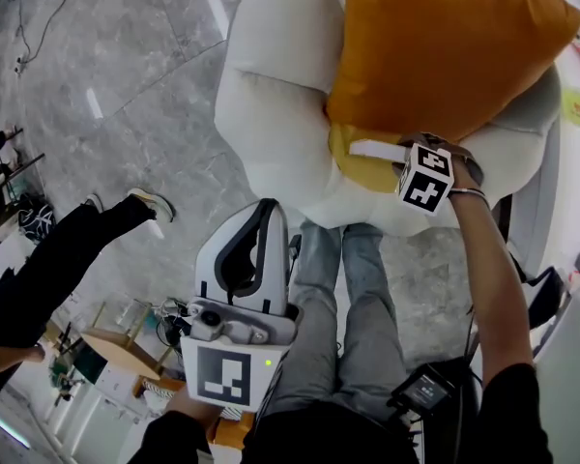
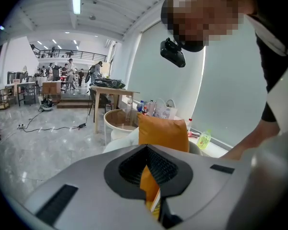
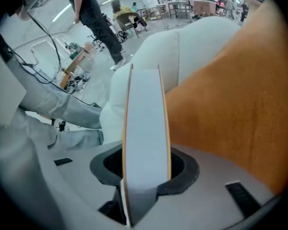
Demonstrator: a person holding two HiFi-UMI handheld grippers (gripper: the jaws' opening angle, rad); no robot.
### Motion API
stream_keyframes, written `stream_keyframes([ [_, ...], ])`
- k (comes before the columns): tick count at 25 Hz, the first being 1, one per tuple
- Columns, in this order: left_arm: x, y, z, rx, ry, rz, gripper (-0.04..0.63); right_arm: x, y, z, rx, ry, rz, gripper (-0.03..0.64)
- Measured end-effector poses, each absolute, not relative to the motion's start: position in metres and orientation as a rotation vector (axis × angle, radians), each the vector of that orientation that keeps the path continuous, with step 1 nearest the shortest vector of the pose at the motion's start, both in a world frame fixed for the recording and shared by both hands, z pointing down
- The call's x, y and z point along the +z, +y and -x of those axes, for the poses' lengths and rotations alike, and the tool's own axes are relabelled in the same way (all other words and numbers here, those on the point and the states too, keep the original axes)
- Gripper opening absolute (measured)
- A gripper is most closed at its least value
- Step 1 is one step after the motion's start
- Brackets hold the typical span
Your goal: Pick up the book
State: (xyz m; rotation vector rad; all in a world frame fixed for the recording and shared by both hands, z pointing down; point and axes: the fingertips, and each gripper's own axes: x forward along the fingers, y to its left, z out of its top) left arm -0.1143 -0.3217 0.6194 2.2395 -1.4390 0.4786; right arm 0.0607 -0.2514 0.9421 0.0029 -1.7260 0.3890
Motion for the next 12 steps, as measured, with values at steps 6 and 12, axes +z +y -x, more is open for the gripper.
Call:
stream_keyframes([
  [6, 0.655, -0.323, 0.103, 0.52, -1.589, -2.315, 0.011, 0.943, -0.245, -0.06, 0.372, -1.715, -0.067, 0.156],
  [12, 0.766, -0.304, 0.092, 0.674, -1.636, -2.242, 0.011, 0.942, -0.234, -0.059, 0.385, -1.723, -0.087, 0.156],
])
